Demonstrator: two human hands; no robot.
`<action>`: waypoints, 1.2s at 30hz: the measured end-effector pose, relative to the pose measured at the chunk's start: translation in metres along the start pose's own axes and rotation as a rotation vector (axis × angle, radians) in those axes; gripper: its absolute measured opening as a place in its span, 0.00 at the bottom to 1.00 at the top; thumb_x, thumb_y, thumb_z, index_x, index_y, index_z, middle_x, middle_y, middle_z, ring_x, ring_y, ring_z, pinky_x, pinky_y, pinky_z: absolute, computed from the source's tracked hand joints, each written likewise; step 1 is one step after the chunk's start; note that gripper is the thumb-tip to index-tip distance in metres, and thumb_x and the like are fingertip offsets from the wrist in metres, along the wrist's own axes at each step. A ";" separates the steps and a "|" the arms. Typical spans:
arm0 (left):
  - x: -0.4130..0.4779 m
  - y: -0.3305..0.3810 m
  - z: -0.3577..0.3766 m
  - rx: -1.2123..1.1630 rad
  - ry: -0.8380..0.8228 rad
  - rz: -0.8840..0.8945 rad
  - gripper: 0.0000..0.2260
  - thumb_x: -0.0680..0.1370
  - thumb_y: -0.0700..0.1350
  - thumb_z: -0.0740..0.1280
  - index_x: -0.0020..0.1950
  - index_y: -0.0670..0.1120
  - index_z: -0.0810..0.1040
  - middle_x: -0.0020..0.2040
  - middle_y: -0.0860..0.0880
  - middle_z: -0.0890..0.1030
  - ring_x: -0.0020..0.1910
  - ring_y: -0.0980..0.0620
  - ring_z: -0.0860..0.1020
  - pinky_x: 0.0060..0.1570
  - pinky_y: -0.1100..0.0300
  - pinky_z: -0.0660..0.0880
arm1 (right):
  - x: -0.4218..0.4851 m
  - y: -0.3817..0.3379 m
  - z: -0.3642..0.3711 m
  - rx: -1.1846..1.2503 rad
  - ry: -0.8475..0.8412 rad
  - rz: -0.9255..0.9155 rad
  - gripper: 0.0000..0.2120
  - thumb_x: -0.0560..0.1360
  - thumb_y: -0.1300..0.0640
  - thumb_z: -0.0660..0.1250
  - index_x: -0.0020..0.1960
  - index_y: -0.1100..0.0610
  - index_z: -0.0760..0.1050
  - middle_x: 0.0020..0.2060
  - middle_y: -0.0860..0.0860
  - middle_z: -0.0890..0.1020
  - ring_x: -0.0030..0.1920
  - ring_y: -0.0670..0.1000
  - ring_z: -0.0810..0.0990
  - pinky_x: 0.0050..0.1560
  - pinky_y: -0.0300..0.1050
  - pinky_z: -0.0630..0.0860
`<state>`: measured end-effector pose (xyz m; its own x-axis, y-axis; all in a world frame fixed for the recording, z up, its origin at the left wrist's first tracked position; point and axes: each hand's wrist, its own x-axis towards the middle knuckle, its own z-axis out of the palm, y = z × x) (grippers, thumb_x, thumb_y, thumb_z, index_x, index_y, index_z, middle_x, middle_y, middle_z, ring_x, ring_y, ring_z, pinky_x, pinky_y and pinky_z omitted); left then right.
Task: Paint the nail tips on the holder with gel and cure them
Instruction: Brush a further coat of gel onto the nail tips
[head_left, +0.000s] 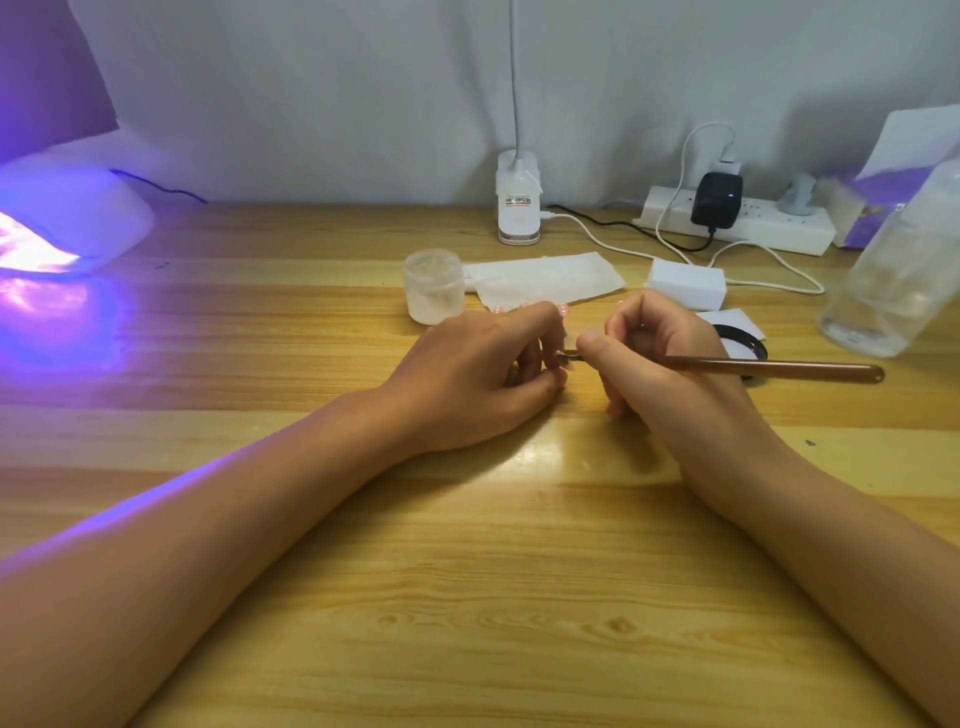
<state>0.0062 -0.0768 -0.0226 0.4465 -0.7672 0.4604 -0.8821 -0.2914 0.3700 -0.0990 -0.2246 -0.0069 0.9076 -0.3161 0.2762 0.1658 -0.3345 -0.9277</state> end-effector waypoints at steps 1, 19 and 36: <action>0.000 0.000 0.000 0.002 0.001 -0.002 0.06 0.76 0.50 0.68 0.48 0.57 0.70 0.33 0.58 0.73 0.32 0.62 0.72 0.33 0.58 0.70 | 0.000 0.000 0.000 -0.017 -0.007 -0.002 0.07 0.76 0.61 0.67 0.42 0.61 0.70 0.31 0.52 0.72 0.32 0.48 0.70 0.33 0.45 0.69; 0.000 0.000 0.001 0.013 -0.002 -0.017 0.06 0.77 0.50 0.68 0.48 0.57 0.70 0.33 0.58 0.73 0.33 0.63 0.72 0.33 0.59 0.68 | 0.000 0.001 0.000 -0.020 -0.018 -0.013 0.08 0.76 0.60 0.67 0.43 0.62 0.70 0.31 0.52 0.72 0.32 0.49 0.70 0.35 0.47 0.69; 0.000 -0.003 0.003 0.017 0.008 -0.001 0.05 0.76 0.51 0.67 0.49 0.55 0.72 0.34 0.59 0.74 0.33 0.62 0.72 0.32 0.59 0.69 | -0.001 -0.003 0.000 -0.078 0.004 -0.002 0.08 0.76 0.62 0.67 0.44 0.65 0.70 0.32 0.54 0.72 0.34 0.51 0.71 0.36 0.59 0.73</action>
<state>0.0082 -0.0774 -0.0261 0.4483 -0.7622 0.4669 -0.8842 -0.3014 0.3570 -0.1001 -0.2233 -0.0042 0.9058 -0.3190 0.2790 0.1365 -0.4036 -0.9047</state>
